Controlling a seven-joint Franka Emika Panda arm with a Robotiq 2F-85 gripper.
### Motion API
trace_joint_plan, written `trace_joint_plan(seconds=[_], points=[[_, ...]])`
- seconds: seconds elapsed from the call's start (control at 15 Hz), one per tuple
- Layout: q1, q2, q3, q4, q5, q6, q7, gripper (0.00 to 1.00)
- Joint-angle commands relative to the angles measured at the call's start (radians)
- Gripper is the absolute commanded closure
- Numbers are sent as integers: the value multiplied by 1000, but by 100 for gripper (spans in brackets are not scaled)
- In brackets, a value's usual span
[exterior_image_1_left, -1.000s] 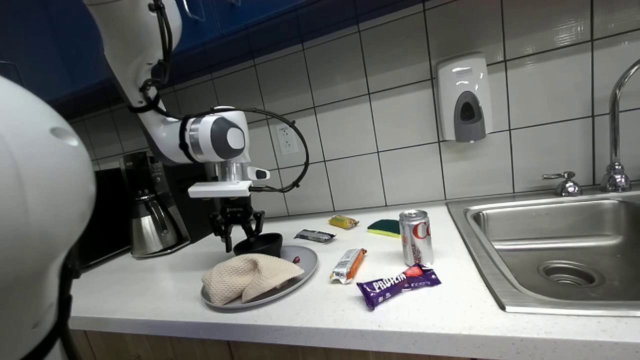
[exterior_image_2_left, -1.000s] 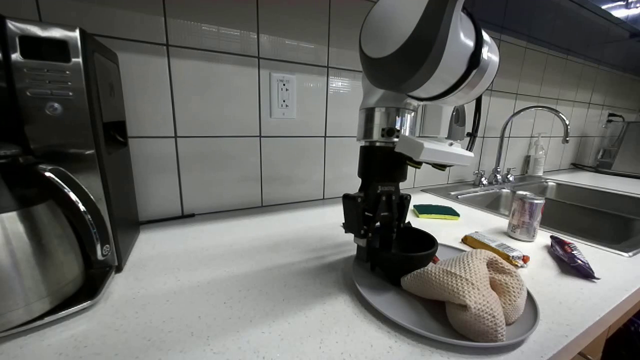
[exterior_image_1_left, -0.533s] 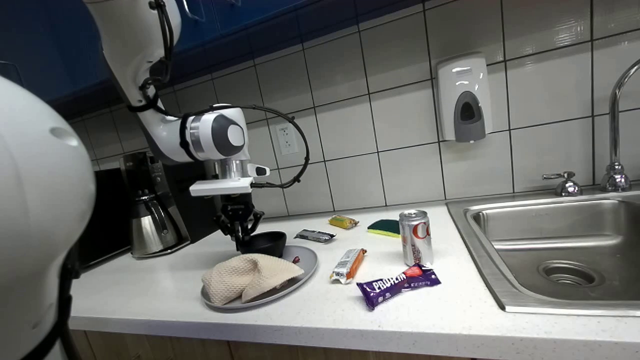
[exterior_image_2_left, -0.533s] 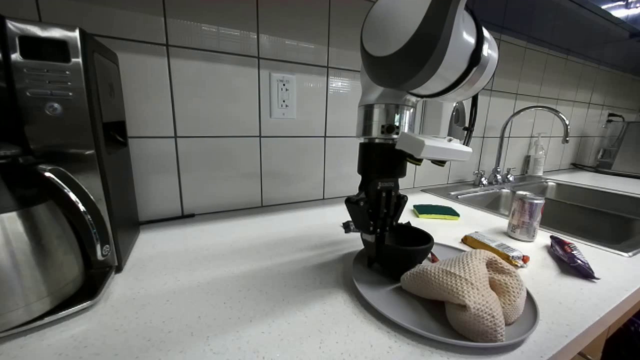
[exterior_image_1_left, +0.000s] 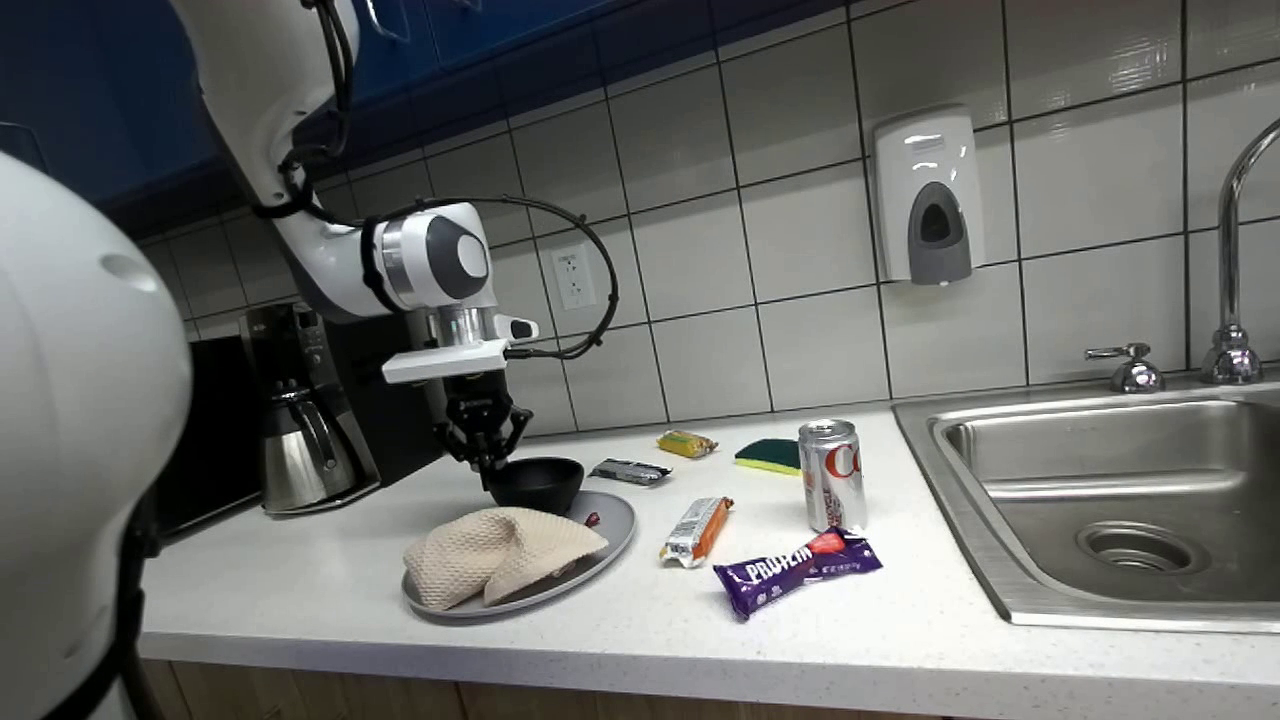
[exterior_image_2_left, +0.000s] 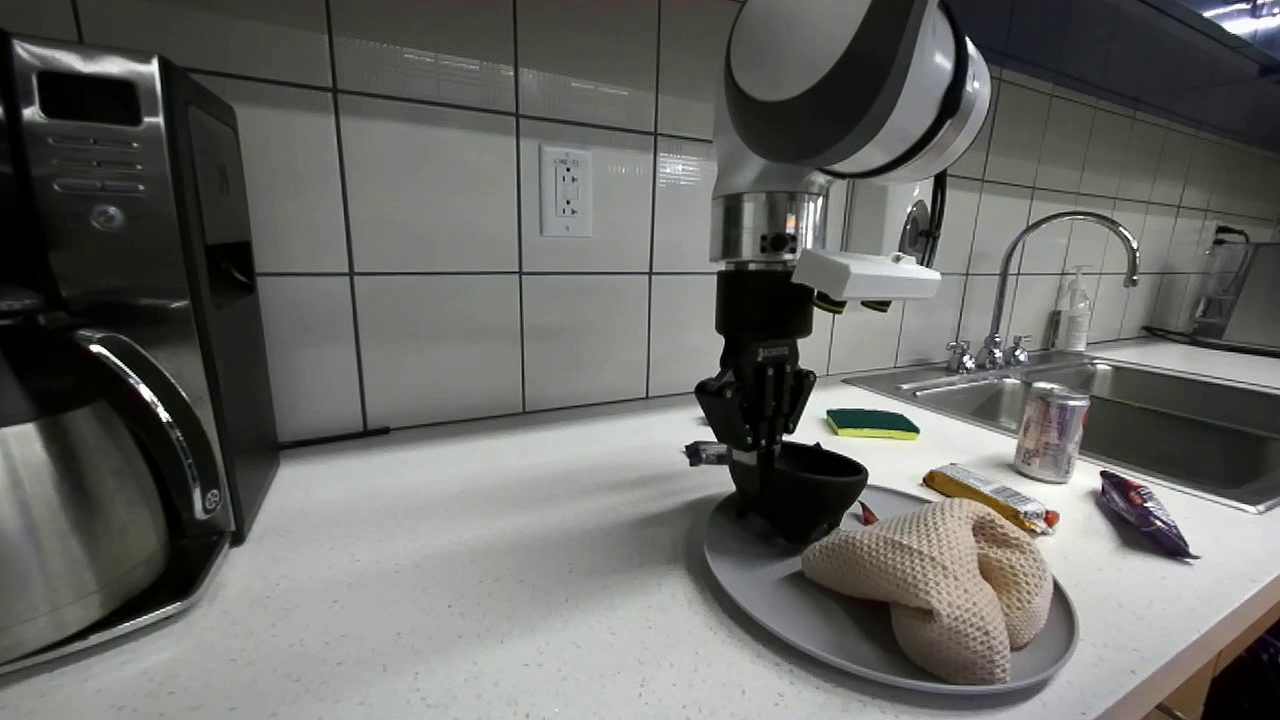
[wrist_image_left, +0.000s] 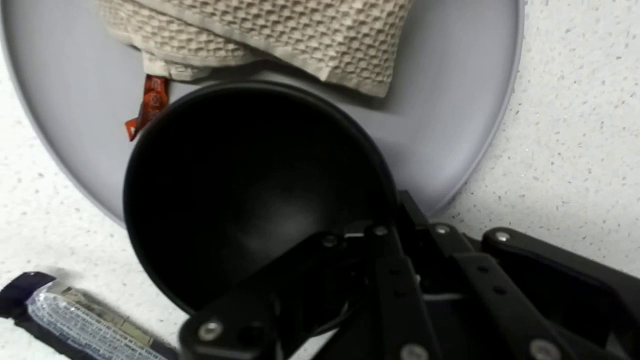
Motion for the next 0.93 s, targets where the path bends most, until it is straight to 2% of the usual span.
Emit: trace_joint_plan(seconds=[0.0,0.87], points=[[1,-10,4,23,-40,-55,21,98],[18,3,17,113,-69,-86,-1,98]])
